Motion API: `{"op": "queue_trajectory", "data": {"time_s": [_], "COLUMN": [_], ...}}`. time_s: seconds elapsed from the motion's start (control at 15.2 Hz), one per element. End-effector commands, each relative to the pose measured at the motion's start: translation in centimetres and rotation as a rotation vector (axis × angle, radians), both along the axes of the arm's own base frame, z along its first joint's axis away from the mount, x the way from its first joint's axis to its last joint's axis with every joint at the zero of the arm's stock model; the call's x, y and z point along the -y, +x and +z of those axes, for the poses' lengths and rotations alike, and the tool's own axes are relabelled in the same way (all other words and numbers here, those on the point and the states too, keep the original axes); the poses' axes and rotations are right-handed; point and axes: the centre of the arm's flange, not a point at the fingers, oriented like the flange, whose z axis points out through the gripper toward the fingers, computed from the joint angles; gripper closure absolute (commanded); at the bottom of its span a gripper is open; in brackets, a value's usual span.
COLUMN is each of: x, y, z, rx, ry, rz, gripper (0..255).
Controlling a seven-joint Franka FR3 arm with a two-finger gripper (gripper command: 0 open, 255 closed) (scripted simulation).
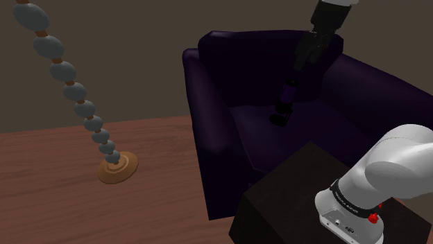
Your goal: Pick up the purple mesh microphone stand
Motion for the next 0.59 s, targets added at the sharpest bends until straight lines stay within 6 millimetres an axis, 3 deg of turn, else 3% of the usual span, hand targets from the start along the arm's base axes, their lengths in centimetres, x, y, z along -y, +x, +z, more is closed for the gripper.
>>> {"op": "queue_trajectory", "data": {"time_s": [0.0,0.53], "x": [0.0,8.3], "y": [0.0,3.7], "z": [0.0,-5.3], "rx": [0.000,-0.013], "ry": [0.000,-0.010], "rz": [0.000,0.007], "gripper": [0,0]}}
